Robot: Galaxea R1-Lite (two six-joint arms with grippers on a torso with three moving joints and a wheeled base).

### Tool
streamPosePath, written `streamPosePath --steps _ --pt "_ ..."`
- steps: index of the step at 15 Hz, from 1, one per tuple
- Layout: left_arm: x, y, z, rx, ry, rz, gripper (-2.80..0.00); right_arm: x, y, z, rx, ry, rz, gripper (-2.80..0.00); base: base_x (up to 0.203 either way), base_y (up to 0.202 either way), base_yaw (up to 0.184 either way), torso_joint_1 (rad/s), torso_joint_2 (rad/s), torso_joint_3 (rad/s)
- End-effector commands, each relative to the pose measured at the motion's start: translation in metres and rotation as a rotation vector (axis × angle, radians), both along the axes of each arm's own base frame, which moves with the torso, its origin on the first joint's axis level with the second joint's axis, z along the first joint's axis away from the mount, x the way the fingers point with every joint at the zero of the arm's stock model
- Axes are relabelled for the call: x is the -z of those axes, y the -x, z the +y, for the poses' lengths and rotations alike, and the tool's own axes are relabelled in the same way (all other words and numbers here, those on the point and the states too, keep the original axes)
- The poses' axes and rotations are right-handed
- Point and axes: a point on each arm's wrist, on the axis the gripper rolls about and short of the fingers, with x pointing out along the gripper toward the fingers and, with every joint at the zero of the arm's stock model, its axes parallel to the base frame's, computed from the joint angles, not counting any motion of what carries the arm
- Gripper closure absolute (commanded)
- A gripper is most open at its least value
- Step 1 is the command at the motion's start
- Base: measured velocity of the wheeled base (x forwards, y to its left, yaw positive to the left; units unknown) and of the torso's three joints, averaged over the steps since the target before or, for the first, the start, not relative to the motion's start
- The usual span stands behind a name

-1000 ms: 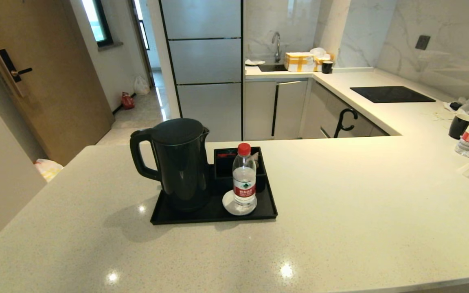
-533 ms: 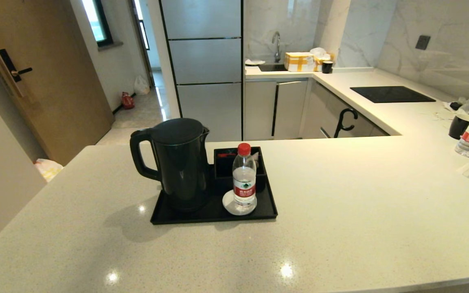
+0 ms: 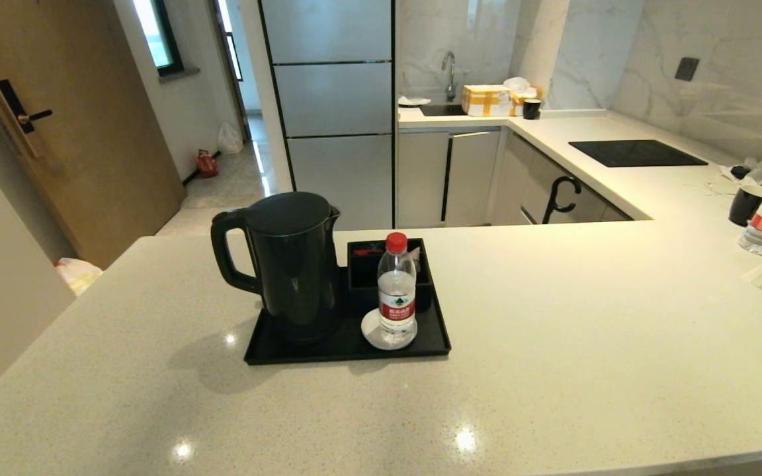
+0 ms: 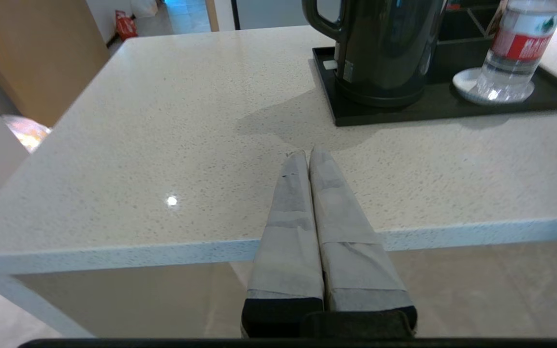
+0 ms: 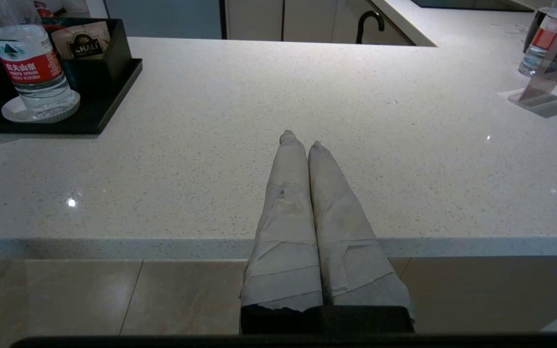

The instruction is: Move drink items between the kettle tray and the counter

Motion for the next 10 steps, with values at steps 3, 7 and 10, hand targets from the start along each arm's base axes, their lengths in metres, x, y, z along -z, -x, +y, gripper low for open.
streamPosePath --steps 3,7,10 --pt "-0.0002 0.0000 0.0001 -0.005 0.028 -0.004 0.00 0.0000 -0.0001 0.0000 0.000 0.001 0.001 0.00 0.000 0.000 0.000 0.000 0.00 0.000" --pt "-0.0002 0.0000 0.0001 -0.003 0.028 -0.004 0.00 0.0000 -0.0001 0.0000 0.000 0.001 0.001 0.00 0.000 0.000 0.000 0.000 0.00 0.000" --pt "-0.0002 0.0000 0.0000 -0.003 0.028 -0.004 0.00 0.0000 -0.0001 0.0000 0.000 0.001 0.001 0.00 0.000 0.000 0.000 0.000 0.00 0.000"
